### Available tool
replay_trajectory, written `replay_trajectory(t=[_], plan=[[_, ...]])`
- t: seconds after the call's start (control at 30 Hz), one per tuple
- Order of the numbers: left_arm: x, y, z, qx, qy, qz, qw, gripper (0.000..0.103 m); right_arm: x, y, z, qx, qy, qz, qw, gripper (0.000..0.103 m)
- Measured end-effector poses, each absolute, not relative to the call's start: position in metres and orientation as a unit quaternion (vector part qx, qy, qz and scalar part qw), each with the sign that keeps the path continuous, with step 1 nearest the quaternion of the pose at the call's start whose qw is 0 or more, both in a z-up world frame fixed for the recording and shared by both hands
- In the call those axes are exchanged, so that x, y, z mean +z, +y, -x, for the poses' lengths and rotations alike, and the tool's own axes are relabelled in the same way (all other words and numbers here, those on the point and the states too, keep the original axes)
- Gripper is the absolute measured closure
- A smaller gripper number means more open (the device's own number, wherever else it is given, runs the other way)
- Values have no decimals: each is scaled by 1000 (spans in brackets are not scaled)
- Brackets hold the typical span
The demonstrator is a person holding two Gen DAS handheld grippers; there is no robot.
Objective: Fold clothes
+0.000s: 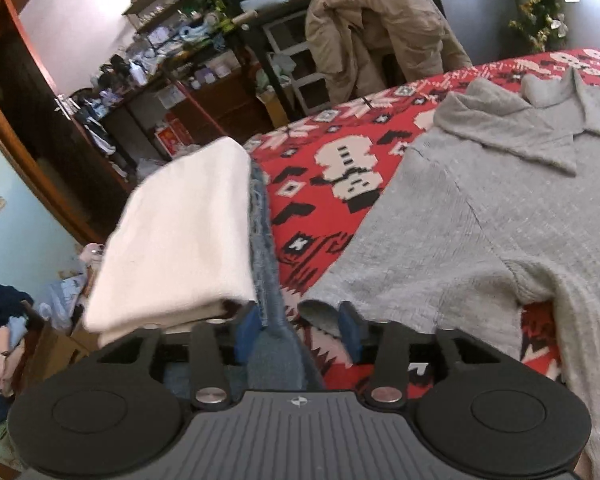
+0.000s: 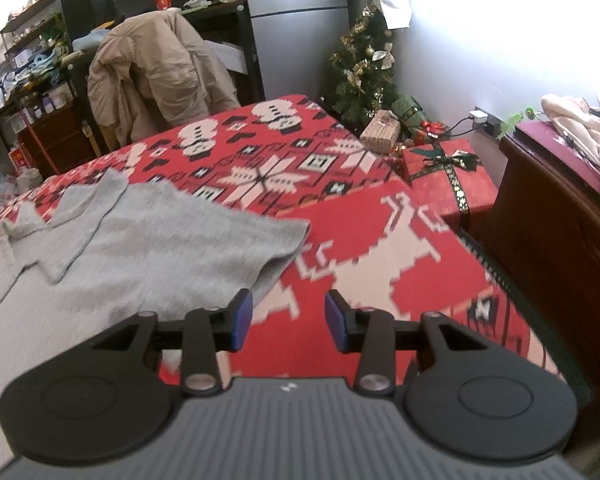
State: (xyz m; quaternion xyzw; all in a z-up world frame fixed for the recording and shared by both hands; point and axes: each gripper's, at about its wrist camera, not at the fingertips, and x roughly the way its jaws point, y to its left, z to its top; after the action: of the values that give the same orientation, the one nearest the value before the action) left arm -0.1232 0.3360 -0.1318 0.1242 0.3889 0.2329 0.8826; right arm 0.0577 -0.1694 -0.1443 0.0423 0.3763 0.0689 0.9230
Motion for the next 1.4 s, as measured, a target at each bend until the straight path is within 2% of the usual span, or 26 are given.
replay_trajectory(t=[0.23, 0.27, 0.3, 0.37, 0.47, 0.53, 0.63, 0.8, 0.97, 1.1, 1.23, 1.27, 1.3, 1.4], plan=[[-117, 327, 137, 230, 389, -85, 888, 53, -157, -170, -117, 67, 373, -37, 925, 60], [-116, 324, 138, 230, 388, -84, 889, 53, -160, -169, -125, 72, 377, -34, 923, 67], [-115, 322, 139, 227, 387, -80, 890, 53, -163, -166, -130, 77, 381, -26, 921, 81], [-112, 319, 140, 221, 382, -73, 895, 53, -165, -158, -134, 83, 380, 7, 921, 101], [-111, 314, 137, 212, 380, -66, 898, 53, -164, -155, -137, 67, 369, 43, 926, 102], [-111, 310, 136, 206, 379, -63, 900, 53, -165, -165, -141, 58, 370, 27, 927, 101], [-110, 306, 135, 196, 375, -50, 905, 53, -164, -175, -139, 54, 366, 8, 929, 93], [-107, 301, 137, 179, 365, -19, 914, 53, -147, -179, -103, 73, 357, -11, 931, 86], [-110, 295, 139, 161, 366, 4, 916, 54, -141, -153, -44, 154, 373, -17, 915, 85], [-108, 291, 145, 153, 362, 13, 919, 54, -151, -132, -25, 174, 387, -18, 905, 79], [-106, 292, 156, 154, 363, 18, 919, 54, -159, -121, -28, 168, 398, -15, 902, 79], [-106, 292, 159, 154, 363, 19, 919, 54, -160, -119, -28, 168, 399, -10, 902, 82], [-106, 292, 161, 154, 364, 20, 919, 54, -161, -116, -28, 166, 397, 1, 903, 98], [-104, 292, 168, 145, 366, 29, 919, 54, -159, -119, -27, 147, 394, 20, 907, 98]])
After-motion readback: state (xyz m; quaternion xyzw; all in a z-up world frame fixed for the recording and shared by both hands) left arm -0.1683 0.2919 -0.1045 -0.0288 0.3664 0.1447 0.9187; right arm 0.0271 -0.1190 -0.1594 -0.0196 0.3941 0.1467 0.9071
